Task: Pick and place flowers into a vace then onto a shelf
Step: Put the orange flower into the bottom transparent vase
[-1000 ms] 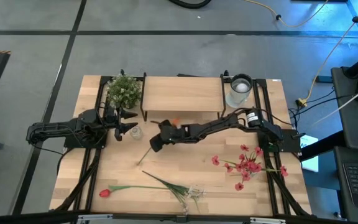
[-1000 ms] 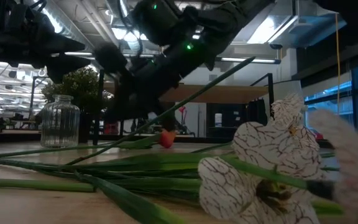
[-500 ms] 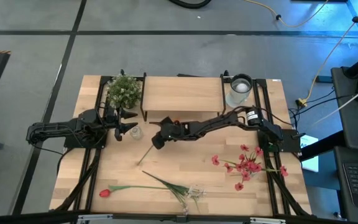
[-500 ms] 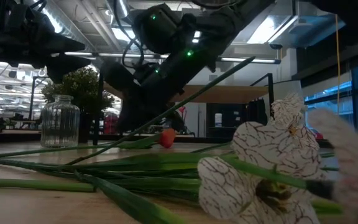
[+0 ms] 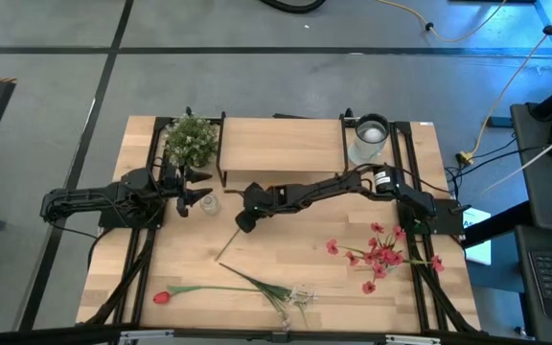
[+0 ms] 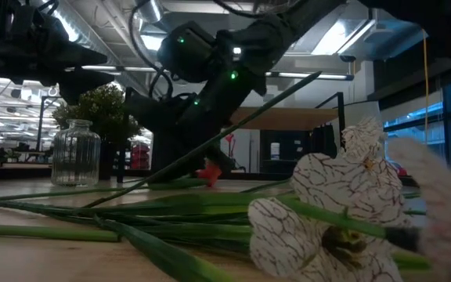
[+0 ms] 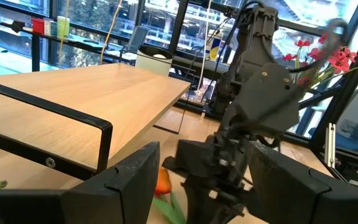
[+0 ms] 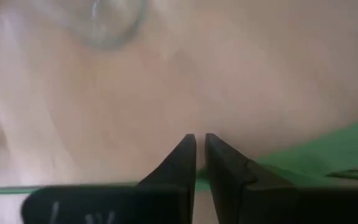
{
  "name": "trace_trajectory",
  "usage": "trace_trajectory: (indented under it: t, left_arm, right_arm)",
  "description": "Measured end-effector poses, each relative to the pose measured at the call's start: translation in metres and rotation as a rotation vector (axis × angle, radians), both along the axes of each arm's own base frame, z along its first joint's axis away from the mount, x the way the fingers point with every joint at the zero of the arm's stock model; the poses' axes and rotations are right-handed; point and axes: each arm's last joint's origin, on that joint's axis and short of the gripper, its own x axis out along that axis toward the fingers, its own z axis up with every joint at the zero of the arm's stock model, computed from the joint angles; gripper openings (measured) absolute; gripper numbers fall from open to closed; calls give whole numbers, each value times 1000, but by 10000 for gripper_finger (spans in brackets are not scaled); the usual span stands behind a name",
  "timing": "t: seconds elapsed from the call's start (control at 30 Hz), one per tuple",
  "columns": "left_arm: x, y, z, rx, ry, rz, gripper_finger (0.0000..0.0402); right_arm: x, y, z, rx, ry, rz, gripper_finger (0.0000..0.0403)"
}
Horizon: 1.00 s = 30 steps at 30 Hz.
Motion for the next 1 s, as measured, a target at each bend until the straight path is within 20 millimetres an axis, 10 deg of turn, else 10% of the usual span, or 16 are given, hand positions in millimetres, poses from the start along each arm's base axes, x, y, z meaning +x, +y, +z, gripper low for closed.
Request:
trace_trajectory:
  t: [0.4, 1.0]
  left_arm:
    - [0, 0, 0, -1, 0, 0, 235]
    - [0, 0, 0, -3, -1, -1, 235]
  right_arm:
    - [-14, 29, 29, -87, 356, 284, 41]
    - [1, 39, 62, -168, 246, 472, 48]
